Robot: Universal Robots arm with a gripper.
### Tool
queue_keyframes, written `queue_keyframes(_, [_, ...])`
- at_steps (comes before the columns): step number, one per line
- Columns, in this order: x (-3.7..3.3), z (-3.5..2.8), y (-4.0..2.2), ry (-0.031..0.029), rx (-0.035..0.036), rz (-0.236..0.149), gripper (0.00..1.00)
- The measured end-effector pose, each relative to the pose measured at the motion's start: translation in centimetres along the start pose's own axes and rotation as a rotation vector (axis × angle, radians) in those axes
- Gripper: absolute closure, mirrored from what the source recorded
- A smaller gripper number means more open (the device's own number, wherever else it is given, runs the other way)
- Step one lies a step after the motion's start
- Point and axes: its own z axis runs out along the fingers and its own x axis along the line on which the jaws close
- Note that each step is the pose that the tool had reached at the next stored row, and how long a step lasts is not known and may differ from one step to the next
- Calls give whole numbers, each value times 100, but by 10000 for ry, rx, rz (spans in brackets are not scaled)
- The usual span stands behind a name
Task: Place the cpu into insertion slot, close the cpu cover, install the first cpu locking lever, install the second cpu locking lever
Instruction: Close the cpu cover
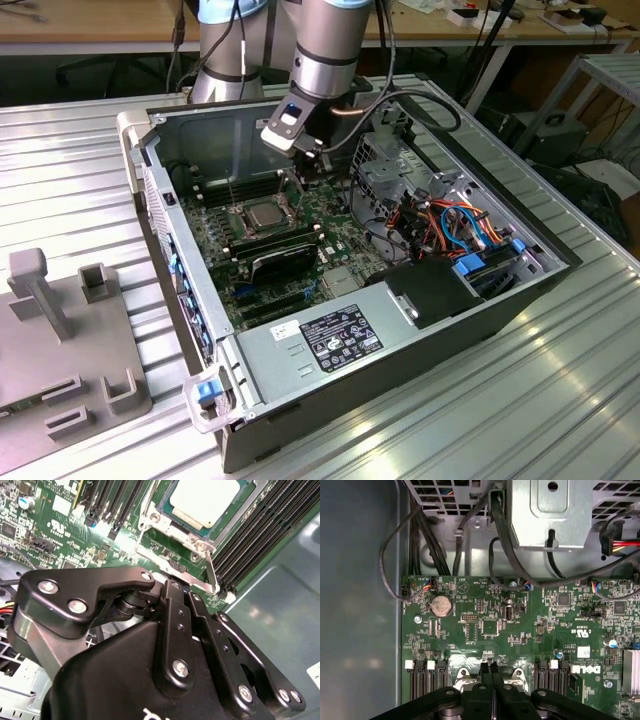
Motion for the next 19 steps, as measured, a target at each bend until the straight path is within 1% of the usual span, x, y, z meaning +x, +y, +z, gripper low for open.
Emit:
queue_keyframes(5, [9, 8, -63, 0, 20, 0, 89])
queue_keyframes(7, [14, 10, -95, 1, 49, -1, 89])
queue_keyframes(12, [20, 14, -134, 0, 78, -1, 89])
queue_keyframes(14, [22, 24, -178, 2, 81, -2, 89])
queue_keyframes(15, [23, 35, -215, 2, 82, -1, 89])
queue_keyframes(17, [23, 39, -247, 0, 83, -2, 89])
queue_keyframes(19, [25, 41, -292, 3, 81, -1, 89])
